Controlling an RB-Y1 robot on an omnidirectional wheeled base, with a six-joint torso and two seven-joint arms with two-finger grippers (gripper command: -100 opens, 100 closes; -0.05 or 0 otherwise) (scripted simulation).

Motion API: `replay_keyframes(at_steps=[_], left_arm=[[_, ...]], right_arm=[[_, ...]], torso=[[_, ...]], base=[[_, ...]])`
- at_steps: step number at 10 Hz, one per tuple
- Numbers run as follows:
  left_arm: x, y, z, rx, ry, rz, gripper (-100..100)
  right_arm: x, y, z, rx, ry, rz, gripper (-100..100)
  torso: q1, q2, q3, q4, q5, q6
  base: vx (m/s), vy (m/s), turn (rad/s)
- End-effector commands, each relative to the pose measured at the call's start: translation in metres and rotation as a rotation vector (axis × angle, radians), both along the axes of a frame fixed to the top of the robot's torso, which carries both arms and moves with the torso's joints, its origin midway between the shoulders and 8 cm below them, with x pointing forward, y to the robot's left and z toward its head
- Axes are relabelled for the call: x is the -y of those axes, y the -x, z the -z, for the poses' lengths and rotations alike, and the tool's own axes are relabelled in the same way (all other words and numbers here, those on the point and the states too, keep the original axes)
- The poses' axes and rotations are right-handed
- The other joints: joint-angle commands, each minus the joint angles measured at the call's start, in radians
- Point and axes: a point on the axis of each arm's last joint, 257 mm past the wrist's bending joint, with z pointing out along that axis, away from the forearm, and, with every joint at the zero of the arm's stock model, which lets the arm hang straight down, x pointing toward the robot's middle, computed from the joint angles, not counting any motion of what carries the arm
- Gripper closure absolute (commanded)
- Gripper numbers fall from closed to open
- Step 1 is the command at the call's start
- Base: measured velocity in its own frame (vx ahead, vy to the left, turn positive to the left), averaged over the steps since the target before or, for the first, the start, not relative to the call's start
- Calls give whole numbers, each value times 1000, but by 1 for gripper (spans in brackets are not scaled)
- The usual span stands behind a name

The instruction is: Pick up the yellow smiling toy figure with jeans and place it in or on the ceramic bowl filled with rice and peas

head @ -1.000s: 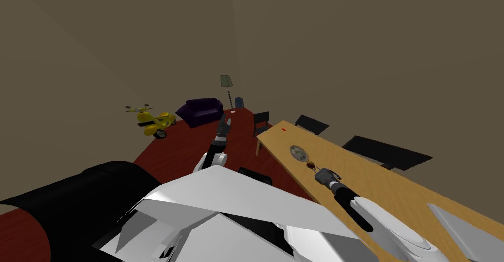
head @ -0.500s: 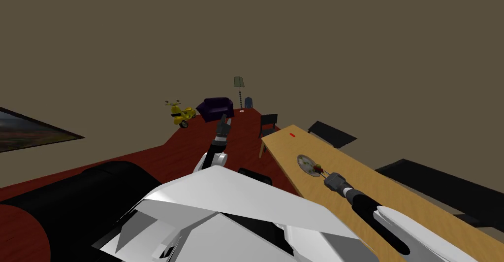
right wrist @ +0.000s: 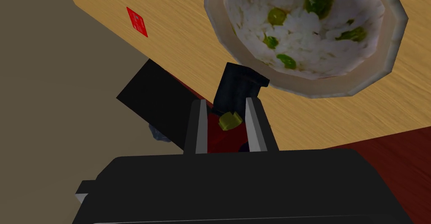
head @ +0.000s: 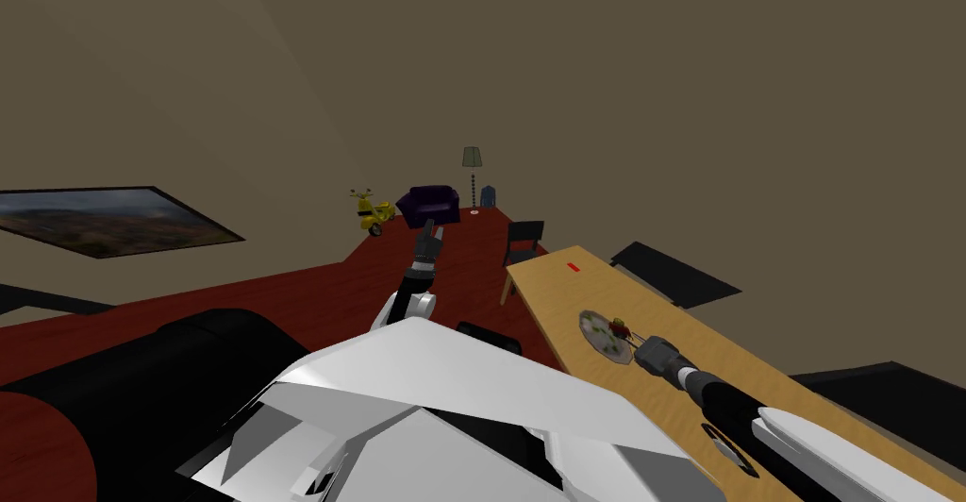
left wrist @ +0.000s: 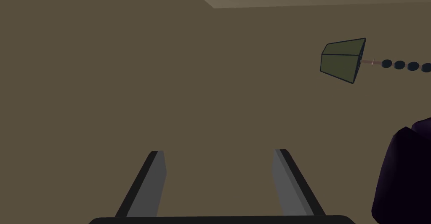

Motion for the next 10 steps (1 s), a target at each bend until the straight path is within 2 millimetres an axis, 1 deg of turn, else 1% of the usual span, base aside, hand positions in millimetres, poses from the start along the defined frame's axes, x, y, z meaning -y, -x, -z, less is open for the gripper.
replay_keyframes(at_steps=[1, 2, 6, 7, 8, 10], left_arm=[[0, 0, 0, 0, 0, 0, 0], [0, 0, 0, 0, 0, 0, 0], [0, 0, 0, 0, 0, 0, 0], [0, 0, 0, 0, 0, 0, 0], [0, 0, 0, 0, 0, 0, 0], [0, 0, 0, 0, 0, 0, 0]], right_arm=[[0, 0, 0, 0, 0, 0, 100], [0, -1, -1, 1, -1, 0, -100], [0, -1, -1, 1, -1, 0, -100], [0, -1, -1, 1, -1, 0, 0], [1, -5, -11, 4, -4, -8, -100], [2, -10, -21, 6, -6, -16, -100]], torso=[[0, 0, 0, 0, 0, 0], [1, 1, 0, 0, 0, 2], [3, 2, 1, 0, 1, 2], [3, 2, 1, 0, 1, 2], [3, 2, 1, 0, 1, 2], [4, 2, 1, 0, 1, 2]], base=[[6, -27, 57], [3, -5, -5], [0, 0, 0], [0, 0, 0], [1, 6, -56], [2, 13, -62]])
